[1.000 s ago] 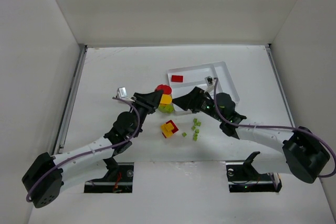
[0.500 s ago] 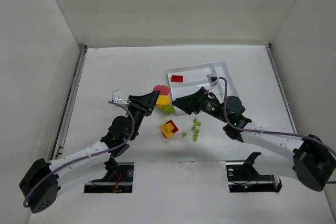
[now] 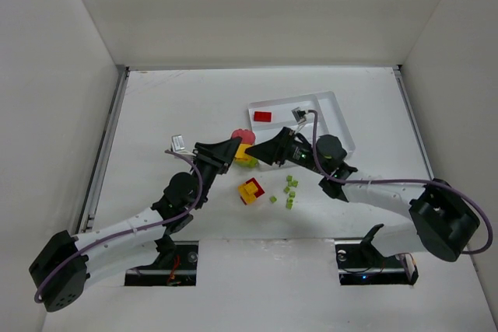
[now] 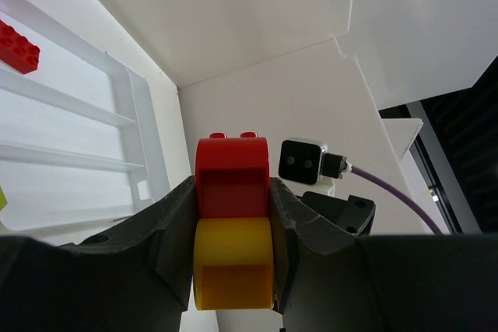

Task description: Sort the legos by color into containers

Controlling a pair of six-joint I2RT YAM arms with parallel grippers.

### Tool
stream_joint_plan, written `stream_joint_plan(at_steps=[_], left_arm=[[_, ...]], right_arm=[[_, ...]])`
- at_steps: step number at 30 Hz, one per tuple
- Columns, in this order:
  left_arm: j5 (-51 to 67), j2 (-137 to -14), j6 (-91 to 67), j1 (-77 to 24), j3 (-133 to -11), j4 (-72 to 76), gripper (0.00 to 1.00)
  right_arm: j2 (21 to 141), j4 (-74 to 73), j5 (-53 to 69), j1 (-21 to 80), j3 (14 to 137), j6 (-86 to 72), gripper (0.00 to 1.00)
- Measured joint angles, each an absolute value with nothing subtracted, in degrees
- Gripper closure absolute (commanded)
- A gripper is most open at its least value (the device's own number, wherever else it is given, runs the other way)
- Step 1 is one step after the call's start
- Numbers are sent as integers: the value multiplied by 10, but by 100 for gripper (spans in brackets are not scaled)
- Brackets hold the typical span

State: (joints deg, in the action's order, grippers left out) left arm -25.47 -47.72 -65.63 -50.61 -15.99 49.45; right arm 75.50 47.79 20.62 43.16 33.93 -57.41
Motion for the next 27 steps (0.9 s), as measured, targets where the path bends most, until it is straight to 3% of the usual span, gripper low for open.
stream_joint_plan(at_steps=[9, 16, 19, 27], left_arm=[[-255, -477, -659, -510, -160, 497, 77], [-264, -479, -661, -510, -158, 503, 77], [-264, -479, -661, -510, -158, 506, 77], [-236, -481, -651, -493, -158, 507, 77]], right_arm=[[809, 536, 232, 431, 361, -619, 38], [832, 562, 249, 429, 363, -661, 65], [832, 565, 253, 428, 363, -663, 71], [831, 560, 272, 423, 362, -663, 73]])
